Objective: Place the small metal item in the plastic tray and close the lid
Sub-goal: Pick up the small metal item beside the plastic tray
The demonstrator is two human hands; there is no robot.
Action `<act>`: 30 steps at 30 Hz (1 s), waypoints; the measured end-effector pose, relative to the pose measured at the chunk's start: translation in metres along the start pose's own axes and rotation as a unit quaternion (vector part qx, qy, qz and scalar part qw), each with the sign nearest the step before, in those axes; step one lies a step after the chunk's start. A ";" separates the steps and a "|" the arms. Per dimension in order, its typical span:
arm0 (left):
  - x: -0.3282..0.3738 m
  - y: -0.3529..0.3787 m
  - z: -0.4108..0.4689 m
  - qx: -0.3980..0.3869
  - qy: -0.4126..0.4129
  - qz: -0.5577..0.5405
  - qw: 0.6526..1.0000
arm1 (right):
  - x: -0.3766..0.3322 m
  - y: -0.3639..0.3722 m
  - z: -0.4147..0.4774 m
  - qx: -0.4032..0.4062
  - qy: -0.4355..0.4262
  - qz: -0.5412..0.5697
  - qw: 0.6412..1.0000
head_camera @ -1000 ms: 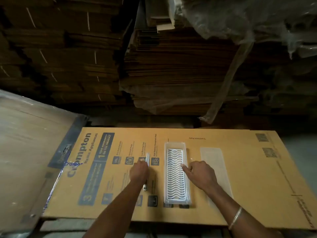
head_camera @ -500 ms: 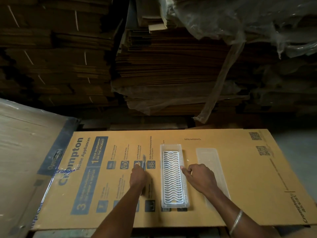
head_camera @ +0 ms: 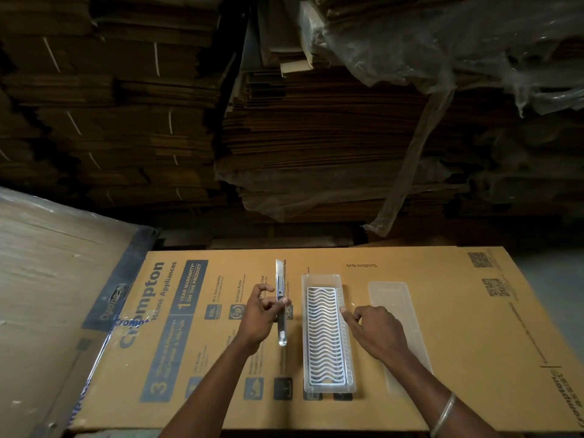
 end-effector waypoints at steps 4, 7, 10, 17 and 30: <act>0.028 0.002 -0.005 0.029 0.063 -0.003 0.998 | -0.005 -0.004 0.001 0.004 -0.005 0.002 1.000; 0.034 0.003 -0.006 0.047 0.073 0.006 0.996 | -0.009 -0.004 0.002 0.004 -0.008 0.011 1.000; 0.034 0.005 -0.010 0.060 0.072 0.007 0.996 | -0.009 -0.002 0.003 0.011 -0.012 0.020 1.000; 0.032 0.006 -0.013 0.056 0.061 0.006 0.997 | -0.004 0.003 0.004 0.023 -0.013 0.023 0.999; 0.036 0.005 -0.005 -0.020 0.045 0.027 0.998 | -0.004 -0.001 0.008 0.023 -0.012 0.029 0.999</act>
Point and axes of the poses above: each hand's wrist, its own z-axis towards the middle knuckle, its own y-axis out of the palm, x = y × z, the point moved 3 cm from there along z, towards the middle knuckle, and after that the axes turned 15 degrees about y, right-handed, at the moved point
